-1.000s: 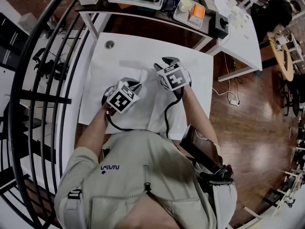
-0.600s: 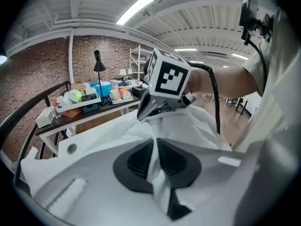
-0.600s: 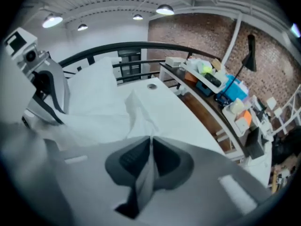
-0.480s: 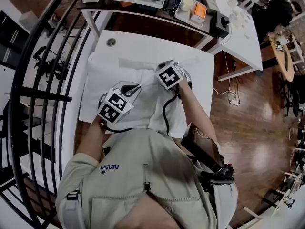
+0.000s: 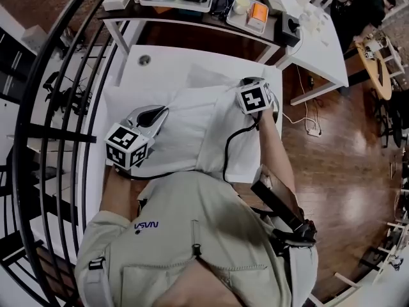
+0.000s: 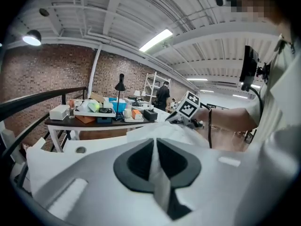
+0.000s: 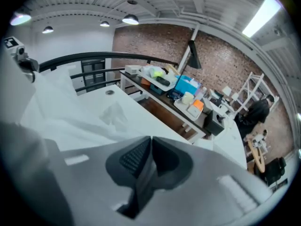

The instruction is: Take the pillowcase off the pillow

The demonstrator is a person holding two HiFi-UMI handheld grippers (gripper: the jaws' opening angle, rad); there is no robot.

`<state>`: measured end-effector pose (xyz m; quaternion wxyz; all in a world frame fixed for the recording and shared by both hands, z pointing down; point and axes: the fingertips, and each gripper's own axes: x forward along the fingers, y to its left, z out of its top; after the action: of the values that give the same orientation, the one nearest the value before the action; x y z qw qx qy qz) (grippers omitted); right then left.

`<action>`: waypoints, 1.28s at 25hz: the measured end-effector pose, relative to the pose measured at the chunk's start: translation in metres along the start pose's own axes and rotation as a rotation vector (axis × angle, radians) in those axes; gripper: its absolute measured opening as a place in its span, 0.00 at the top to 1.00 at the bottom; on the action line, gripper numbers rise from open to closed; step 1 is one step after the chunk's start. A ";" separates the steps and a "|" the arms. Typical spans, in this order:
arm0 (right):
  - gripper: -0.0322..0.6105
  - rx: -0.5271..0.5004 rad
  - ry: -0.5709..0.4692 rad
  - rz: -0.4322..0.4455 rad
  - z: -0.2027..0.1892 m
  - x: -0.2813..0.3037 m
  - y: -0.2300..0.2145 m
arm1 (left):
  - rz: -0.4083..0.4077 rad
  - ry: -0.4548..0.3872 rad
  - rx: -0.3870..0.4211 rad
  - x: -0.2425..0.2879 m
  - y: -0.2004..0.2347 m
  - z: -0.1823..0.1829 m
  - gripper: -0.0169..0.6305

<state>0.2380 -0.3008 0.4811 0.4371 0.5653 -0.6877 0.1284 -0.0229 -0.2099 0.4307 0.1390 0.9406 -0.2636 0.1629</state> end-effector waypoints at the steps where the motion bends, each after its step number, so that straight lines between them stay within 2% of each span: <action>1: 0.93 0.000 -0.002 -0.014 -0.002 0.003 0.000 | 0.007 0.008 -0.003 0.007 0.006 -0.004 0.94; 4: 0.93 -0.007 -0.010 -0.044 -0.010 0.016 0.003 | 0.050 0.052 0.006 0.037 0.026 -0.021 0.94; 7: 0.88 0.066 -0.057 -0.016 -0.017 0.022 0.004 | 0.106 0.131 0.113 0.065 0.035 -0.040 0.93; 9: 0.83 0.139 -0.132 0.014 -0.009 0.013 -0.001 | 0.124 0.170 0.163 0.076 0.036 -0.047 0.91; 13: 0.83 0.188 -0.251 0.042 0.007 -0.015 0.002 | 0.156 0.186 0.173 0.087 0.050 -0.047 0.87; 17: 0.83 0.191 -0.309 0.069 0.002 -0.040 0.029 | 0.178 0.139 0.230 0.077 0.040 -0.030 0.75; 19: 0.83 0.224 -0.333 0.065 -0.004 -0.050 0.040 | 0.182 0.094 0.228 0.066 0.031 -0.021 0.68; 22: 0.83 0.276 -0.363 0.039 -0.014 -0.065 0.057 | 0.158 0.044 0.213 0.050 0.012 -0.017 0.62; 28: 0.83 0.351 -0.367 -0.025 -0.039 -0.092 0.096 | 0.091 -0.009 0.213 0.025 -0.026 -0.022 0.59; 32: 0.83 0.400 -0.340 -0.077 -0.058 -0.105 0.122 | 0.037 -0.010 0.149 0.012 -0.039 -0.040 0.59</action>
<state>0.1539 -0.1522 0.4754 0.1994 0.6796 -0.6902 0.1482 -0.0012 -0.1692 0.4645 0.0641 0.9440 -0.2689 0.1802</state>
